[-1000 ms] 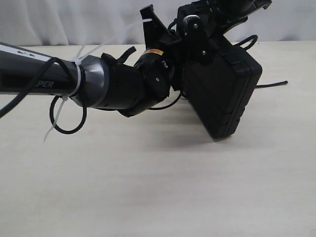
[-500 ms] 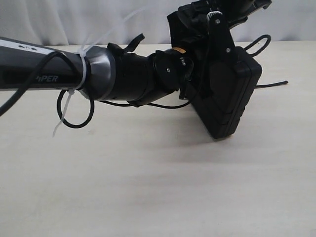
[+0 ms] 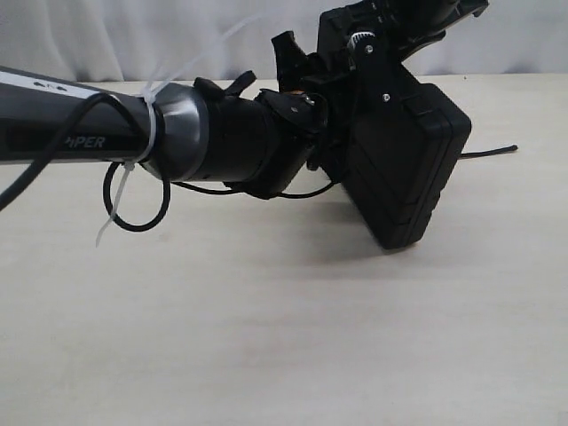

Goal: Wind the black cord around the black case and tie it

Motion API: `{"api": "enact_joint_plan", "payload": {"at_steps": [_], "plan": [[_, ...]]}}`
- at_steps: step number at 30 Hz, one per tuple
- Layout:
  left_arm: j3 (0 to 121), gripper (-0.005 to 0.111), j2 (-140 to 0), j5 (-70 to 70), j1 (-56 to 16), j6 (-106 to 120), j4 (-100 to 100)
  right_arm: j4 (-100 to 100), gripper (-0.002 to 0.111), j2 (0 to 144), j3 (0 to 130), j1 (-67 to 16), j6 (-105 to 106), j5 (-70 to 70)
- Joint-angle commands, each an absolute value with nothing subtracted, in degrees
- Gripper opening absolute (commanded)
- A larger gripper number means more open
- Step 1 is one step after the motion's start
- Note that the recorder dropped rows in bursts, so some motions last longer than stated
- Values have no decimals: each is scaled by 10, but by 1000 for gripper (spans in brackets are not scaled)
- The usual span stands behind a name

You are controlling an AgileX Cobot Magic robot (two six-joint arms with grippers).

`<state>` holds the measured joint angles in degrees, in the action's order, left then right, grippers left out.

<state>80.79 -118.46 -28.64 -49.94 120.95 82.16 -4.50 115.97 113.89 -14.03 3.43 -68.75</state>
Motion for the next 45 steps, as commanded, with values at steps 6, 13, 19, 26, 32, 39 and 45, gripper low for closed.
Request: {"api": "enact_joint_plan", "payload": {"at_steps": [6,13,19,26,32,39,45], "plan": [[810,38,-1182,-123,-459,1038,751,-53,4,1161,1129,-141,38,-700],[810,0,-1182,-219,-446,1023,740,-53,4,1161,1129,-141,38,-700],[815,34,-1182,-22,-373,939,756,-53,4,1161,1129,-141,38,-700],[842,46,-1183,189,-287,945,828,-53,4,1161,1129,-141,38,-700],[848,46,-1207,386,-226,1114,999,-52,4,1161,1129,-141,38,-700],[864,46,-1283,391,-227,1227,999,-52,4,1161,1129,-141,38,-700],[950,46,-1339,393,-240,1225,999,-52,4,1161,1129,-141,38,-700]]}}
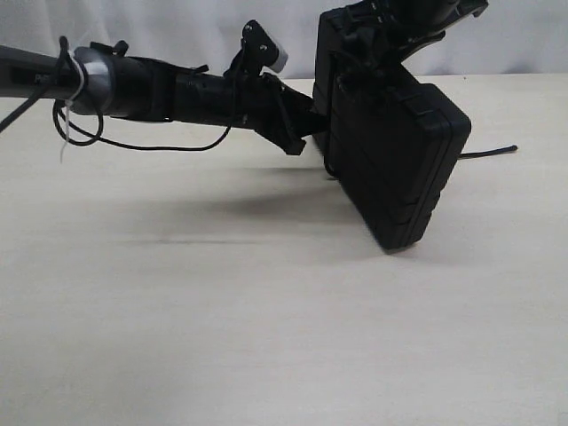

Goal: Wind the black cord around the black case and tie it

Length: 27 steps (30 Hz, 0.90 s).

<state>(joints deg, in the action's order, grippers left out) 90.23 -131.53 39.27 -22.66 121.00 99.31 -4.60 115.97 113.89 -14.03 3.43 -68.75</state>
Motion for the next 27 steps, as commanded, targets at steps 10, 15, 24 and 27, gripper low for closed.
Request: {"api": "enact_joint_plan", "payload": {"at_steps": [10,15,24,27], "plan": [[964,0,-1356,475,-249,1228,926,-52,4,1161,1129,-141,38,-700],[964,19,-1345,464,-239,1201,886,-52,4,1161,1129,-141,38,-700],[964,14,-1251,700,-183,1069,824,-52,4,1161,1129,-141,38,-700],[964,0,-1251,634,-228,1074,817,-52,4,1161,1129,-141,38,-700]]}}
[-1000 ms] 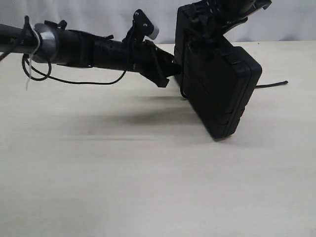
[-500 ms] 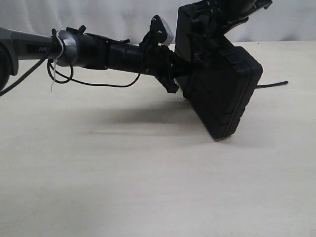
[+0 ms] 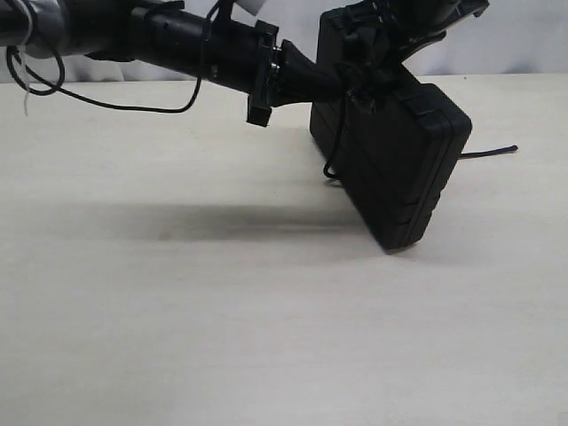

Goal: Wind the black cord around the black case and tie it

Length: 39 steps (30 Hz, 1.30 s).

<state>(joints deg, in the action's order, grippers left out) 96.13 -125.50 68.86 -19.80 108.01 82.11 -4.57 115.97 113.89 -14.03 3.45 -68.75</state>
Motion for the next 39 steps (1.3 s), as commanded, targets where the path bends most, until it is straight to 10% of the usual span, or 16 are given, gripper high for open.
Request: {"api": "enact_joint_plan", "payload": {"at_steps": [1,39], "plan": [[964,0,-1251,613,-236,1074,817,-52,4,1161,1129,-141,38,-700],[964,0,-1204,396,-284,914,697,-53,4,1161,1129,-141,38,-700]]}}
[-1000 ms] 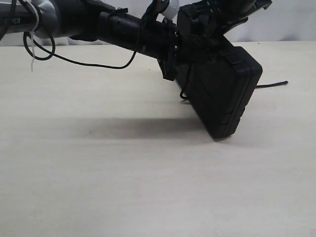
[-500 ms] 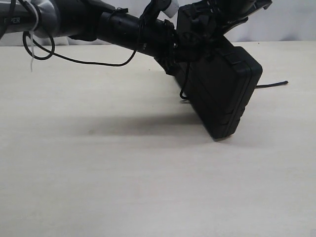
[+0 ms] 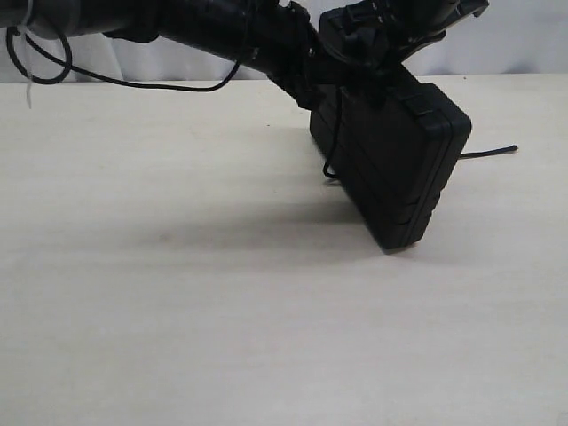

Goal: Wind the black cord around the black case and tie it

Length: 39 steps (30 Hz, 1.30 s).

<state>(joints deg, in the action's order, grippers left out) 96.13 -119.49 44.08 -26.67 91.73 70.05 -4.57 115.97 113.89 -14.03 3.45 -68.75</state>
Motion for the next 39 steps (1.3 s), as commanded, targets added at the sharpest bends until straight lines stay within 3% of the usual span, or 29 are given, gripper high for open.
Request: {"api": "enact_joint_plan", "payload": {"at_steps": [1,11,20,25,28,31,39], "plan": [[964,0,-1206,385,-290,916,697,-53,4,1161,1129,-141,38,-700],[964,0,-1219,242,-337,932,697,-53,4,1161,1129,-141,38,-700],[968,0,-1243,278,-340,933,723,-53,4,1161,1129,-141,38,-700],[968,0,-1191,342,-323,748,461,-52,4,1161,1129,-141,38,-700],[968,0,-1190,366,-319,760,482,-52,4,1161,1129,-141,38,-700],[968,0,-1190,369,-319,878,633,-52,4,1161,1129,-141,38,-700],[968,0,-1198,303,-319,887,643,-55,4,1161,1129,-141,38,-700]]}}
